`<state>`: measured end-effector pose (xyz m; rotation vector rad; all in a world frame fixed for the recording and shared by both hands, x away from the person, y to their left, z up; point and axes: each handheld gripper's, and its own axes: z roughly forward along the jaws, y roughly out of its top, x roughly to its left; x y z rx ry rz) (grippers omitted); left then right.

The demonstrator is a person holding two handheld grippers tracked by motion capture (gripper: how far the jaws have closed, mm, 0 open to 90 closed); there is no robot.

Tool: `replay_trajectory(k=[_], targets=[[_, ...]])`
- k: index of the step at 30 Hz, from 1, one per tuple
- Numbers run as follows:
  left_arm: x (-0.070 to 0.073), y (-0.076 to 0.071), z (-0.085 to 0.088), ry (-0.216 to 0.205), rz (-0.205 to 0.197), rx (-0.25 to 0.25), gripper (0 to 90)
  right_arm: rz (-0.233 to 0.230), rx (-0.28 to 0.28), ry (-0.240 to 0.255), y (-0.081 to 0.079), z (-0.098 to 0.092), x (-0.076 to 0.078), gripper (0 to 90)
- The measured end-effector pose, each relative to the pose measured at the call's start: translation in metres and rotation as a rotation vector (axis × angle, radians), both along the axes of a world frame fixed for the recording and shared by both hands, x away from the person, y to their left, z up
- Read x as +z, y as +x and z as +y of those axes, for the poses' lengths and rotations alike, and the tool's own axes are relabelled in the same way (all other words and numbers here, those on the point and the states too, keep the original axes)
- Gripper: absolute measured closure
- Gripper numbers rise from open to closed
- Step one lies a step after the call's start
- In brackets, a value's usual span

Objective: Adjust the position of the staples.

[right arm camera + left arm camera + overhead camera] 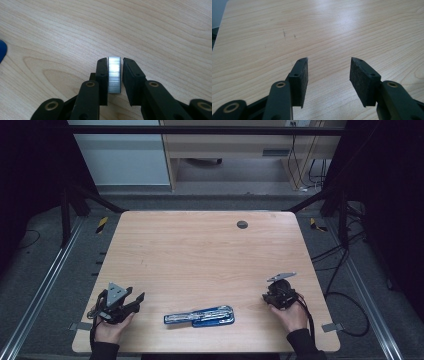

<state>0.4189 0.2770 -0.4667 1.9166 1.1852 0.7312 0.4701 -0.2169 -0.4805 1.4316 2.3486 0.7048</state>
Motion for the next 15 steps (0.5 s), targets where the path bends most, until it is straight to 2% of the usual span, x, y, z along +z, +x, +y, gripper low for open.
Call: replay_trajectory(k=[5, 8, 15], targets=[[0.0, 0.0, -0.0005, 0.002, -0.002, -0.001, 49.1, 0.002, 0.008, 0.015, -0.001, -0.0005, 0.0036, 74.6], [0.0001, -0.0001, -0.0002, 0.001, -0.001, -0.001, 49.1, -0.022, 0.012, 0.011, -0.0007, -0.001, 0.0038, 75.2], [0.0001, 0.0001, -0.0007, 0.004, 0.0, -0.004, 49.1, -0.019, 0.01, 0.015, 0.0003, -0.0007, -0.0002, 76.3]])
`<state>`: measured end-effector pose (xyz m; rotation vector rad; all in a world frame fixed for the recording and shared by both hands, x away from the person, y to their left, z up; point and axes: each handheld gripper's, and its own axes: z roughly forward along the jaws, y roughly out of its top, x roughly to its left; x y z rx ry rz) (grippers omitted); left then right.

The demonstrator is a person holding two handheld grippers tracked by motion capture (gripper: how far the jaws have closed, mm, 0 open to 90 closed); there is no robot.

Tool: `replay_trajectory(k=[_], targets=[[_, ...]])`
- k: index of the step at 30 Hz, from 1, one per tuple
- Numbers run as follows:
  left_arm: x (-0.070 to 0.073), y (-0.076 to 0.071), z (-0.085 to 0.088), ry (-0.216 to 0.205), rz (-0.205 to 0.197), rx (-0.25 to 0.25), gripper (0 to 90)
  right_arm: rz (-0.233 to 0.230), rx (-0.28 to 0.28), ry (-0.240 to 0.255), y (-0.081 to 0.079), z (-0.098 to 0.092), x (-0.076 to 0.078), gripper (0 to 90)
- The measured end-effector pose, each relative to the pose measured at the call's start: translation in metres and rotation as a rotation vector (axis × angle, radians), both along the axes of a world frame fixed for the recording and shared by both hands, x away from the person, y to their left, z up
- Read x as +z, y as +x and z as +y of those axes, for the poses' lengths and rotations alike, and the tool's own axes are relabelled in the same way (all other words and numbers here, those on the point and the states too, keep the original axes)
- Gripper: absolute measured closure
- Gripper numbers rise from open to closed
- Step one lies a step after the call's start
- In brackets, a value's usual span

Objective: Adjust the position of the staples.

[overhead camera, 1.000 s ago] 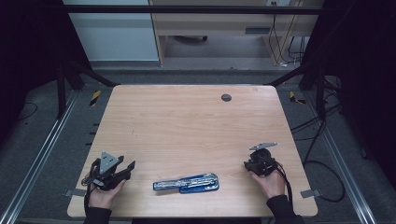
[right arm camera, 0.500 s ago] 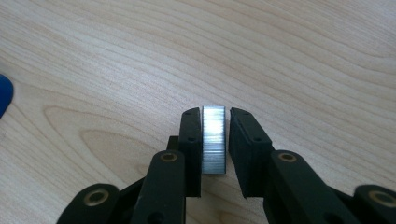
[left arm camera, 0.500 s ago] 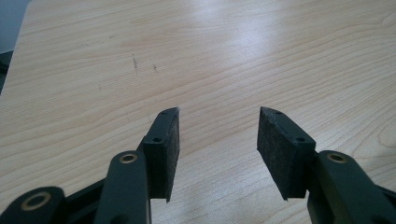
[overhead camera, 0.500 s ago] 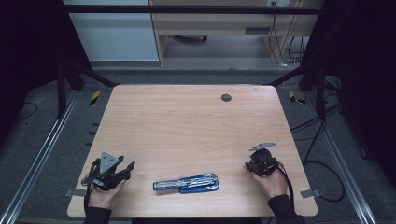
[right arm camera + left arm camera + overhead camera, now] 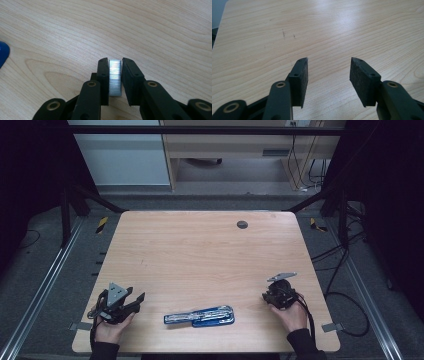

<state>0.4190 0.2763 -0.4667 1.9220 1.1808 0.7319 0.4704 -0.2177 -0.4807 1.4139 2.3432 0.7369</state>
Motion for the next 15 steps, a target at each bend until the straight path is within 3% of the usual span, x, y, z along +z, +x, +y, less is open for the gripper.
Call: replay_trajectory(k=[12, 15], targets=[[0.0001, 0.0, 0.0001, 0.0, -0.001, 0.002, 49.1, 0.018, -0.006, 0.007, 0.0001, 0.0002, -0.0017, 78.1], [0.0001, -0.0001, 0.0004, 0.001, 0.0, 0.003, 49.1, -0.008, 0.005, 0.007, -0.0002, -0.0017, 0.001, 78.2]])
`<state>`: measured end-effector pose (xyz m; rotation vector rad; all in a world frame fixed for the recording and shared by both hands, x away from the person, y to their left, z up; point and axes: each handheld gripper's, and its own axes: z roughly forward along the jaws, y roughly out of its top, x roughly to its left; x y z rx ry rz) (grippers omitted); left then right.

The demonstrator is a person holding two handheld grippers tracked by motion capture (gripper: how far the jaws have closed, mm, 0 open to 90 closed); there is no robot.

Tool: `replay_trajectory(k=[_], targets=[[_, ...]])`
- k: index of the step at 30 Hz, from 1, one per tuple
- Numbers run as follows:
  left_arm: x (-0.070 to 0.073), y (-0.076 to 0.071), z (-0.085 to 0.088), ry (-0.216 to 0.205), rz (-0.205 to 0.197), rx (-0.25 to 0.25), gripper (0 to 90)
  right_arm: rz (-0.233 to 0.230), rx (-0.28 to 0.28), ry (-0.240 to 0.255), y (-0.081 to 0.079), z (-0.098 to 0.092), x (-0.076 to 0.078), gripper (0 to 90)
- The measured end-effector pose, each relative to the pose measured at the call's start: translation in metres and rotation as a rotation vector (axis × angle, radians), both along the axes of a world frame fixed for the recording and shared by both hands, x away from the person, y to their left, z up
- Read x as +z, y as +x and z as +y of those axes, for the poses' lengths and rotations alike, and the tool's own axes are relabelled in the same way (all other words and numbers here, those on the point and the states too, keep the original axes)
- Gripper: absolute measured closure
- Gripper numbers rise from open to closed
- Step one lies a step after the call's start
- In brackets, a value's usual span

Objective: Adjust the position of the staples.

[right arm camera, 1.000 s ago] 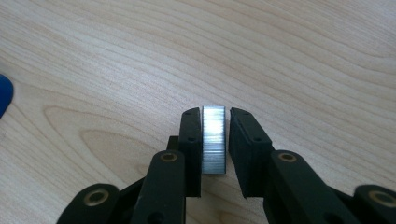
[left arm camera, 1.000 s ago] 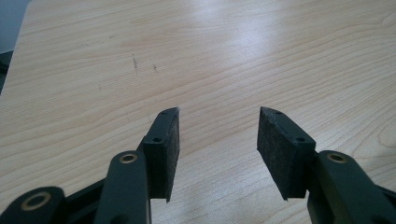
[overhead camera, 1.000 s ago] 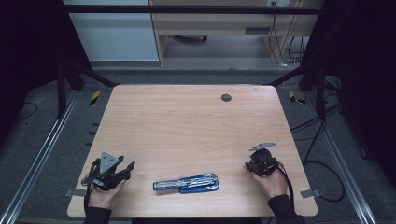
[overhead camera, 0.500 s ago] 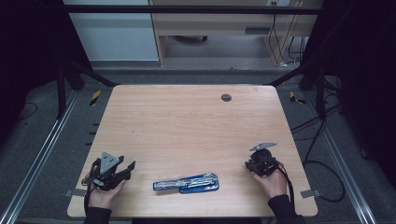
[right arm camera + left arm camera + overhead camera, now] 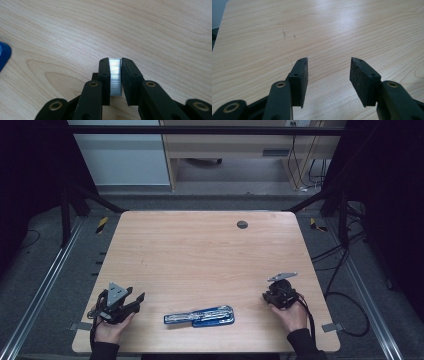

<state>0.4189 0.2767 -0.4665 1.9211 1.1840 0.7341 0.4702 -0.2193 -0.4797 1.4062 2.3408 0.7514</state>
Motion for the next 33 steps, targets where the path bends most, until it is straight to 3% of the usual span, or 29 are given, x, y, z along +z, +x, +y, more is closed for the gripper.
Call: replay_trajectory(k=[4, 7, 11, 12, 16, 20, 33], targets=[[0.0, 0.0, 0.0, -0.002, -0.003, 0.0, 49.2, -0.005, 0.007, 0.02, -0.002, 0.0, 0.005, 78.1], [0.0, 0.0, 0.0, -0.001, -0.002, -0.002, 49.2, -0.044, 0.056, 0.033, -0.004, 0.001, 0.01, 78.1], [0.0, 0.0, 0.0, -0.003, -0.003, -0.001, 49.2, -0.055, 0.081, 0.047, -0.006, 0.003, 0.015, 78.2], [0.0, 0.0, 0.0, -0.003, -0.003, -0.001, 49.2, -0.078, 0.118, 0.043, -0.007, 0.003, 0.017, 78.1], [0.0, 0.0, 0.0, -0.002, -0.002, -0.001, 49.1, -0.095, 0.152, 0.054, -0.008, 0.004, 0.02, 78.1], [0.0, 0.0, 0.0, -0.003, -0.001, -0.003, 49.2, -0.111, 0.228, 0.099, -0.008, 0.005, 0.026, 78.2], [-0.001, 0.0, 0.0, 0.002, 0.004, -0.008, 49.2, -0.168, 0.41, 0.141, -0.004, 0.017, 0.053, 78.2]])
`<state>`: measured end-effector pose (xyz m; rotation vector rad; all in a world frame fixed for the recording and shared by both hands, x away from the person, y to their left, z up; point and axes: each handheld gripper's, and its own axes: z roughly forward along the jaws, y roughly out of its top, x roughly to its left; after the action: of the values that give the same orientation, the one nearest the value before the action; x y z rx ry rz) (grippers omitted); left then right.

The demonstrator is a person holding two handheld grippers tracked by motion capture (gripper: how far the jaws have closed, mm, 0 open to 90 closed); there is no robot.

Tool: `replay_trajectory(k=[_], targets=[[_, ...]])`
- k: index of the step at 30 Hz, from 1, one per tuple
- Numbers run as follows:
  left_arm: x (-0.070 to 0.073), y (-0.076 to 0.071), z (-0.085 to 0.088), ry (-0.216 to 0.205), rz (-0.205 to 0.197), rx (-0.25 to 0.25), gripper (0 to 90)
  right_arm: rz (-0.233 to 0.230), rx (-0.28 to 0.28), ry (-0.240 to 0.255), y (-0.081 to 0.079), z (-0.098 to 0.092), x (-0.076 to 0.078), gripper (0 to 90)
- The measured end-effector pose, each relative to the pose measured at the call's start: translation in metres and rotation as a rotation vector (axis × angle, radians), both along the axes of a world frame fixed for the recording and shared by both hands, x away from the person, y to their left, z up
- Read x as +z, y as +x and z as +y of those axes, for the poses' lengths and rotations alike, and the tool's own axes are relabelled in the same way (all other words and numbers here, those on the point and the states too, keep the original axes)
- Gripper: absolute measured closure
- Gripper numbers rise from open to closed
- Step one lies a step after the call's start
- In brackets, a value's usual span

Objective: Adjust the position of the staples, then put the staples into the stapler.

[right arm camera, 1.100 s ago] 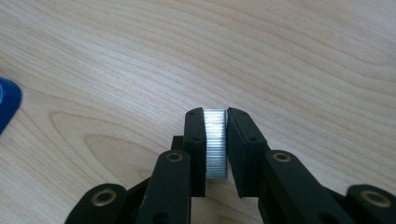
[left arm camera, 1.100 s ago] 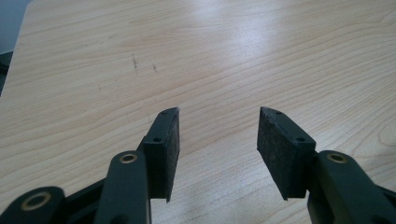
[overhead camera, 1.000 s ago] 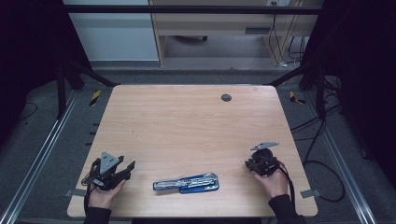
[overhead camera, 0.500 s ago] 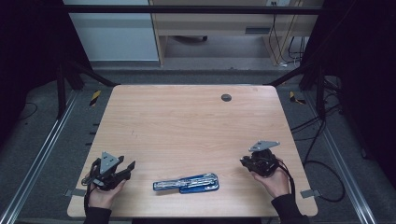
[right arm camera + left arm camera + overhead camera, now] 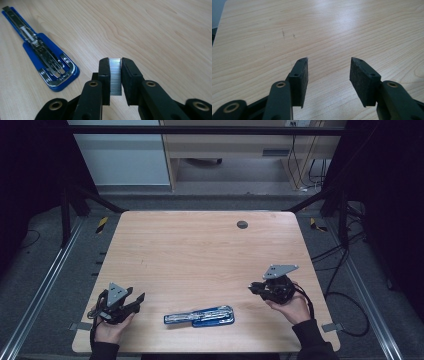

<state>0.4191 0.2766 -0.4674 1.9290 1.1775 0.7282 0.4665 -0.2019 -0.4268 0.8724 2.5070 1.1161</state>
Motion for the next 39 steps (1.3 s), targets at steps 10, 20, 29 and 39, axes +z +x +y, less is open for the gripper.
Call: replay_trajectory(k=[10, 20, 29, 39], targets=[[-0.001, 0.001, 0.001, -0.003, 0.001, -0.001, 49.1, 0.008, 0.164, 0.023, 0.005, 0.018, 0.014, 78.2], [-0.001, 0.001, 0.001, 0.002, 0.003, -0.003, 49.1, -0.002, 0.312, -0.006, 0.007, 0.035, 0.022, 78.2], [-0.001, 0.001, 0.001, -0.002, 0.004, -0.003, 49.1, 0.024, 0.404, -0.042, 0.012, 0.05, 0.026, 78.2], [-0.001, 0.001, 0.001, 0.001, 0.004, -0.003, 49.1, 0.029, 0.503, -0.073, 0.014, 0.065, 0.02, 78.2]])
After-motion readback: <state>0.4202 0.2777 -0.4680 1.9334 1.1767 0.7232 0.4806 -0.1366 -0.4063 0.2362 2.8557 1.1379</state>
